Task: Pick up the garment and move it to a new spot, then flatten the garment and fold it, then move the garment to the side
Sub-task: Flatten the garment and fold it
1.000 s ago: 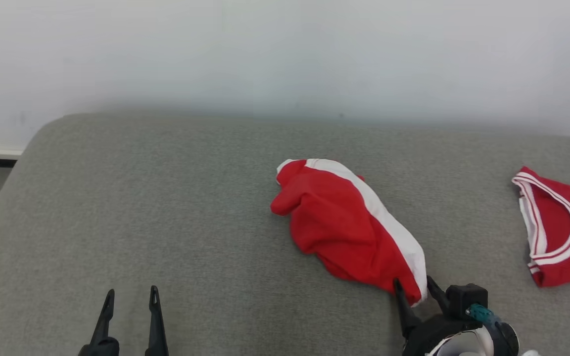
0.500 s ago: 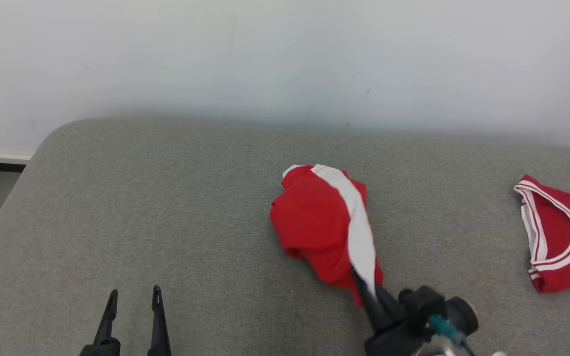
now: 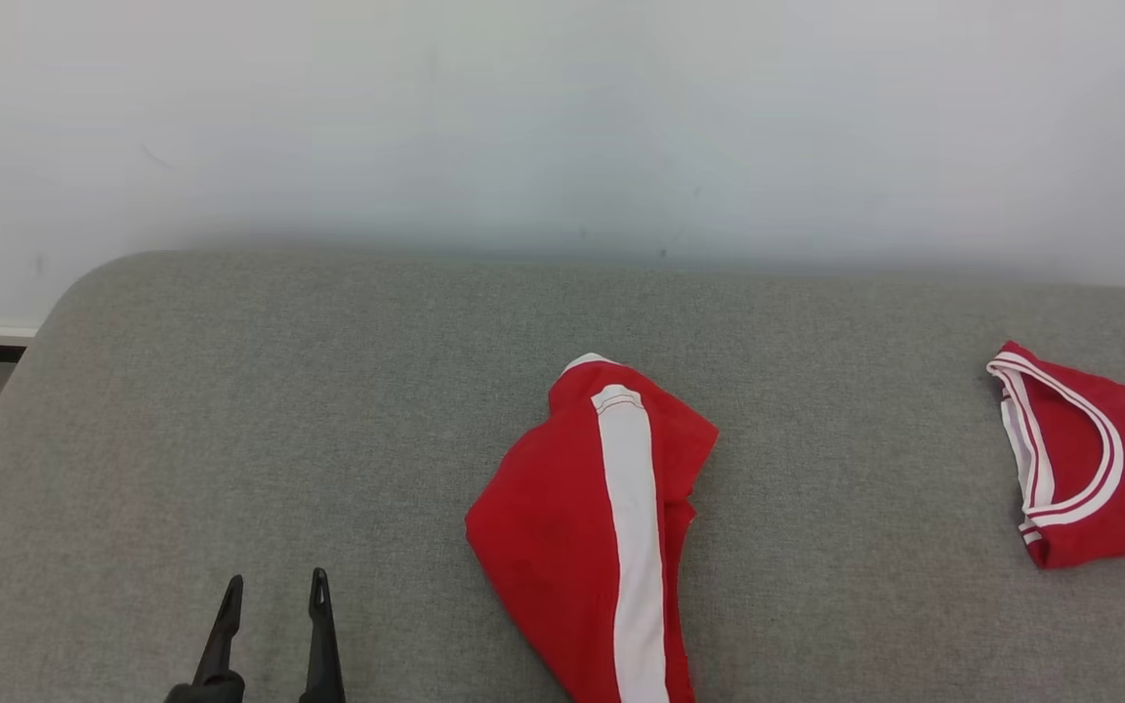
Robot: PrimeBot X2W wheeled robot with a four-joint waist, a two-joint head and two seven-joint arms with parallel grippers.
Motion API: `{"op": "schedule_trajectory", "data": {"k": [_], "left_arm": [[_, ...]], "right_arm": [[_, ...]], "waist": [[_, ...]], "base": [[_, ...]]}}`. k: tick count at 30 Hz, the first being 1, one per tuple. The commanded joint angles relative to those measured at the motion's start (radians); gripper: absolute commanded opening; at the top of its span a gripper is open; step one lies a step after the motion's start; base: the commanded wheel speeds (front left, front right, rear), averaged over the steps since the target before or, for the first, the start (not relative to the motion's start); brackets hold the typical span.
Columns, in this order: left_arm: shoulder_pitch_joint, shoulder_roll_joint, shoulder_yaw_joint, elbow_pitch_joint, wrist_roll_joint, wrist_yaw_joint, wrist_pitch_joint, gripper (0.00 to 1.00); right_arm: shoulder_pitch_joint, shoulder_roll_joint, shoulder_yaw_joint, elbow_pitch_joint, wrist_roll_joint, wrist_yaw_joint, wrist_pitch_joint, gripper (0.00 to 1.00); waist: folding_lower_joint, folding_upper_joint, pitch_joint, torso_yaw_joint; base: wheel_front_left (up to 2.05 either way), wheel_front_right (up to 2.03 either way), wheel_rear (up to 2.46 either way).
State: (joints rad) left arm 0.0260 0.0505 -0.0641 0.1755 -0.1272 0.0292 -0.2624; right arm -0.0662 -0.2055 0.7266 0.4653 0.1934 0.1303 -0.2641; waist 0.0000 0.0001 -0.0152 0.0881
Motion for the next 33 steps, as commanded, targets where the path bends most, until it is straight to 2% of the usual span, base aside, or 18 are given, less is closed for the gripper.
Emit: {"op": "schedule_trajectory", "data": {"k": [1, 2, 3, 15, 18, 19, 21, 24, 33], "left_arm": [[0.015, 0.0, 0.0, 0.0, -0.012, 0.002, -0.002, 1.0], [0.016, 0.0, 0.0, -0.002, -0.014, 0.003, -0.002, 1.0], [0.017, 0.0, 0.002, -0.004, -0.016, 0.004, -0.002, 1.0], [0.004, 0.0, 0.012, -0.008, -0.015, -0.001, -0.002, 1.0], [-0.015, 0.0, 0.009, -0.006, -0.004, -0.011, -0.002, 1.0], [-0.022, 0.0, 0.009, -0.006, -0.005, -0.008, -0.002, 1.0], [-0.032, 0.0, 0.011, -0.007, -0.002, -0.01, -0.002, 1.0], [-0.051, 0.0, 0.009, 0.0, 0.006, -0.021, -0.002, 1.0], [-0.237, 0.002, -0.047, 0.061, 0.063, -0.083, -0.002, 1.0]], "right_arm": [[0.004, 0.002, -0.01, 0.0, 0.01, 0.001, -0.001, 0.0], [0.003, 0.008, -0.028, -0.007, 0.014, 0.001, -0.001, 0.55], [0.008, 0.014, -0.042, -0.015, 0.022, 0.001, -0.001, 1.0], [0.098, 0.034, -0.253, -0.235, 0.103, 0.001, -0.001, 1.0], [0.134, 0.088, -0.418, -0.282, 0.129, 0.001, -0.001, 1.0], [0.146, 0.12, -0.52, -0.301, 0.147, 0.001, -0.001, 1.0], [0.155, 0.141, -0.58, -0.313, 0.135, 0.001, -0.001, 1.0], [0.152, 0.151, -0.619, -0.324, 0.123, 0.001, -0.001, 1.0], [0.1, 0.155, -0.6, -0.323, 0.124, 0.001, -0.001, 1.0]], "waist": [[0.0, -0.0001, 0.0, -0.001], [0.0, -0.0001, 0.001, -0.003], [0.0, -0.0001, 0.001, -0.006], [0.0, -0.0001, 0.008, -0.027], [0.0, -0.0001, 0.018, -0.044], [0.0, -0.0001, 0.023, -0.053], [0.0, -0.0001, 0.029, -0.066], [0.0, -0.0001, 0.046, -0.085], [0.0, -0.0001, 0.12, -0.153]], "base": [[0.0, 0.0, 0.0], [0.0, 0.0, 0.0], [0.0, 0.0, 0.0], [0.0, 0.0, 0.0], [0.0, 0.0, 0.0], [0.0, 0.0, 0.0], [0.0, 0.0, 0.0], [0.0, 0.0, 0.0], [0.0, 0.0, 0.0]]}}
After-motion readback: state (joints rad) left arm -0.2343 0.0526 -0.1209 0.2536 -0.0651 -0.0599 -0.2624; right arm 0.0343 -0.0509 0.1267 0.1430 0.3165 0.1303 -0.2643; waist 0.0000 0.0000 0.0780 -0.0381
